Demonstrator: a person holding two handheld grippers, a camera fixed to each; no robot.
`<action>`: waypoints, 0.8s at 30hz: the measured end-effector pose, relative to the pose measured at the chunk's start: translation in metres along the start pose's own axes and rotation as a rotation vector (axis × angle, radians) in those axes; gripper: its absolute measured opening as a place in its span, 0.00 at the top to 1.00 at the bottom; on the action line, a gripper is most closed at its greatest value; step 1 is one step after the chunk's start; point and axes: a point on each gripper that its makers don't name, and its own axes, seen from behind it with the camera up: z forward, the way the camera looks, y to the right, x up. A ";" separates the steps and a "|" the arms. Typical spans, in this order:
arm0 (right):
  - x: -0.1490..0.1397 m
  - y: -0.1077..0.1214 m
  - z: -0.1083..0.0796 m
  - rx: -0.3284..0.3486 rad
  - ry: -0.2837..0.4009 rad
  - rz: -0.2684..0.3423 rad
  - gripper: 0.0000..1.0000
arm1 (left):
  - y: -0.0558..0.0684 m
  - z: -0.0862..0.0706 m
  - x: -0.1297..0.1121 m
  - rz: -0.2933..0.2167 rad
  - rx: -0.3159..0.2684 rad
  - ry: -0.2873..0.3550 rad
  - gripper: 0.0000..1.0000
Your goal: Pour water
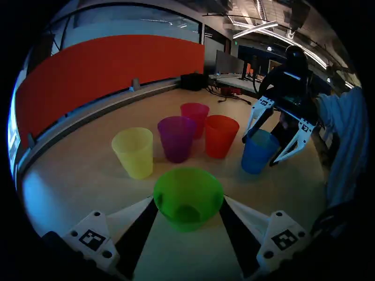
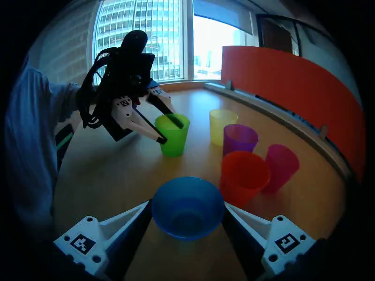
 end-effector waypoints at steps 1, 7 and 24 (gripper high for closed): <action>0.000 0.001 0.000 -0.004 0.002 -0.001 0.03 | 0.000 0.000 0.000 -0.001 0.002 0.001 0.13; 0.001 0.002 0.000 -0.014 0.013 -0.017 0.08 | -0.002 -0.003 0.003 -0.004 0.010 0.007 0.13; 0.037 -0.004 -0.027 -0.076 0.095 0.012 0.08 | 0.000 -0.029 0.049 -0.012 0.048 0.114 0.13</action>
